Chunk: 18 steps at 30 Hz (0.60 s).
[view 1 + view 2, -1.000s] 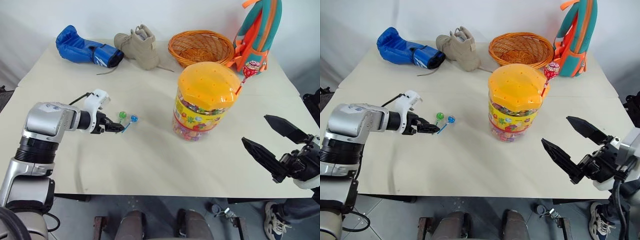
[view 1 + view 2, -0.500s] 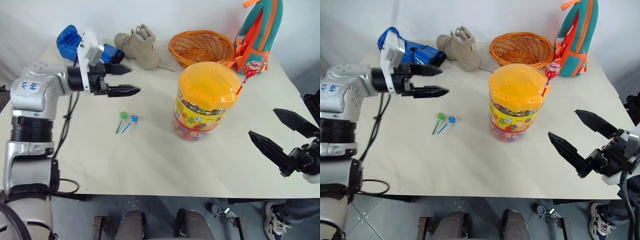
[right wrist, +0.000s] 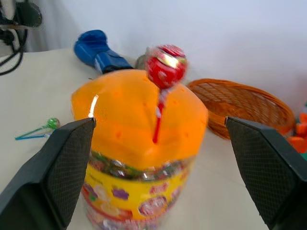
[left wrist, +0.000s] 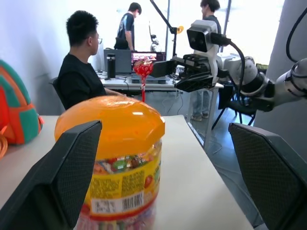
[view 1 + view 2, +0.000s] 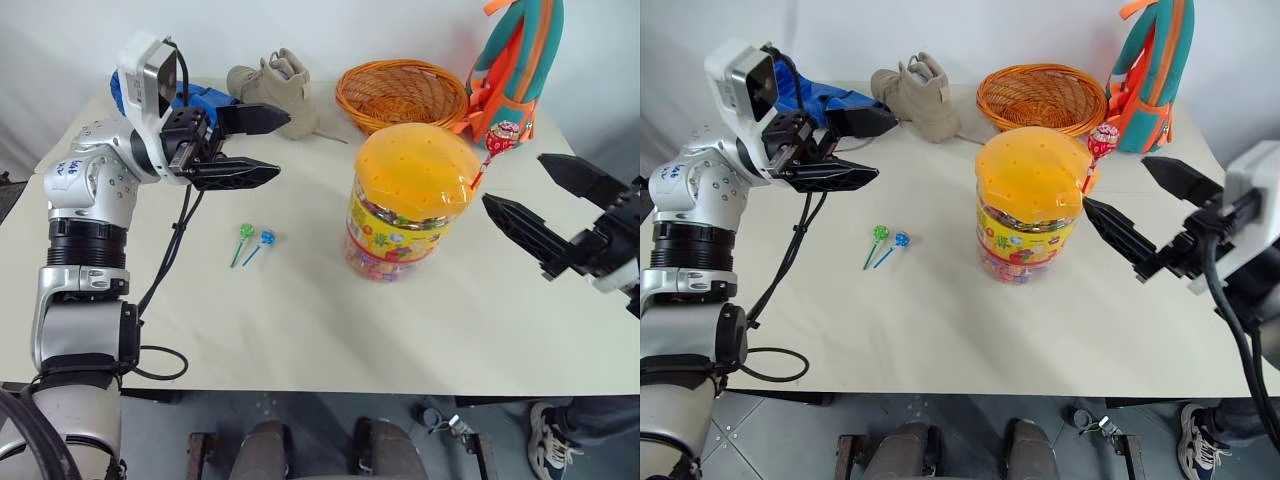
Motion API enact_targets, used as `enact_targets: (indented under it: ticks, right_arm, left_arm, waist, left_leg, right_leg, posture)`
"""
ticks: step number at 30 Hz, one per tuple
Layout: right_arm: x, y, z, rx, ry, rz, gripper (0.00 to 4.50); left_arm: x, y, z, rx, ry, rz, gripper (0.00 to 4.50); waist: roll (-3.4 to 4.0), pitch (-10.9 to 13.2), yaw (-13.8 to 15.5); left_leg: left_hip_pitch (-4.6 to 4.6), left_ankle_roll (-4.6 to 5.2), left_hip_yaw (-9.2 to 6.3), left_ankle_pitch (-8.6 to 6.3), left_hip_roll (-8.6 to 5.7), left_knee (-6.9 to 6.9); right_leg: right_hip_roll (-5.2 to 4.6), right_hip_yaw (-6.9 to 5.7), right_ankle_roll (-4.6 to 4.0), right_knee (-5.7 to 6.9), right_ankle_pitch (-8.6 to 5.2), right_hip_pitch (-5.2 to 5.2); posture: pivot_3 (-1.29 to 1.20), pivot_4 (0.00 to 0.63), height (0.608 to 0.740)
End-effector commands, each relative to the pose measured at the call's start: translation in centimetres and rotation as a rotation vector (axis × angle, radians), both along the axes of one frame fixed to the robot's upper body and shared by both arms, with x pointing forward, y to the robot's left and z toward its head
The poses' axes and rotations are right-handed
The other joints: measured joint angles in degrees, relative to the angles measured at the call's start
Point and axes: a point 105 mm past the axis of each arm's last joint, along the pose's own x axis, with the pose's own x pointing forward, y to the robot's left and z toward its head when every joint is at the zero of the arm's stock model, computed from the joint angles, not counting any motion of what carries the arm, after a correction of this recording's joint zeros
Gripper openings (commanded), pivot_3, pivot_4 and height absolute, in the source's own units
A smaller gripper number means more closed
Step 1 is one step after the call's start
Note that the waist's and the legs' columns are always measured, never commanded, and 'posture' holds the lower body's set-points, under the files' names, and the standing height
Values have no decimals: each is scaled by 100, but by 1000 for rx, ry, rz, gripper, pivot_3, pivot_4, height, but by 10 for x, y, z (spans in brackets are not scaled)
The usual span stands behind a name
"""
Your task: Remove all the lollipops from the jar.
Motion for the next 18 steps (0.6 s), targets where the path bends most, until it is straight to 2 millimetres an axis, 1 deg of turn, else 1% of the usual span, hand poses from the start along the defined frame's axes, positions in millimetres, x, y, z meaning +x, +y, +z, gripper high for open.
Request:
enact_targets:
  ticks: [1, 3, 7, 11, 14, 15, 18]
  right_arm:
    - [11, 0, 6, -26, 0, 7, 4500]
    - [18, 0, 8, -36, -2, 21, 4500]
    - [29, -2, 4, -52, 33, 30, 4500]
    - [39, -9, 2, -35, 65, 5, 4500]
    - [40, -10, 5, -22, 60, 11, 3921]
    - [40, -9, 7, -21, 54, 16, 3650]
    - [41, -8, 14, -18, 34, 23, 2604]
  left_arm:
    - [-8, 5, -2, 30, -55, -81, 4483]
    - [-5, 9, -5, 38, -49, -57, 4483]
    - [-3, 22, -17, 92, -43, -1, 4483]
    - [-5, 33, -24, 118, -22, 34, 4483]
    - [-4, 40, -29, 132, -14, 60, 4500]
    - [-5, 42, -31, 139, -14, 67, 4500]
    - [-5, 45, -35, 146, -9, 75, 4500]
  waist:
    - [0, 0, 4]
    - [0, 0, -17]
    - [0, 0, -28]
    - [0, 0, -32]
    - [0, 0, -11]
    - [0, 0, -11]
    - [0, 0, -19]
  left_leg:
    - [-3, 1, -1, -1, 0, 5]
    - [-10, 2, -4, -2, 2, 16]
    - [-13, 4, -2, -2, 3, 14]
    - [-13, 4, 1, -2, 3, 13]
    - [-14, 4, 0, -2, 4, 14]
    - [-16, 4, -1, -2, 4, 17]
    - [-17, 6, 0, -4, 4, 19]
  right_leg:
    - [0, -2, 0, 1, 0, 0]
    - [1, -5, 0, 1, 0, -1]
    - [1, -5, 0, 1, 0, -6]
    - [1, -4, 0, 2, 0, -8]
    - [1, -5, 0, 2, 0, -8]
    - [1, -6, 0, 2, 0, -8]
    - [1, -5, 0, 3, 0, -8]
  posture:
    - [0, 150, 740]
    - [0, 150, 740]
    - [0, 150, 740]
    - [0, 150, 740]
    - [0, 150, 740]
    - [0, 150, 740]
    - [0, 150, 740]
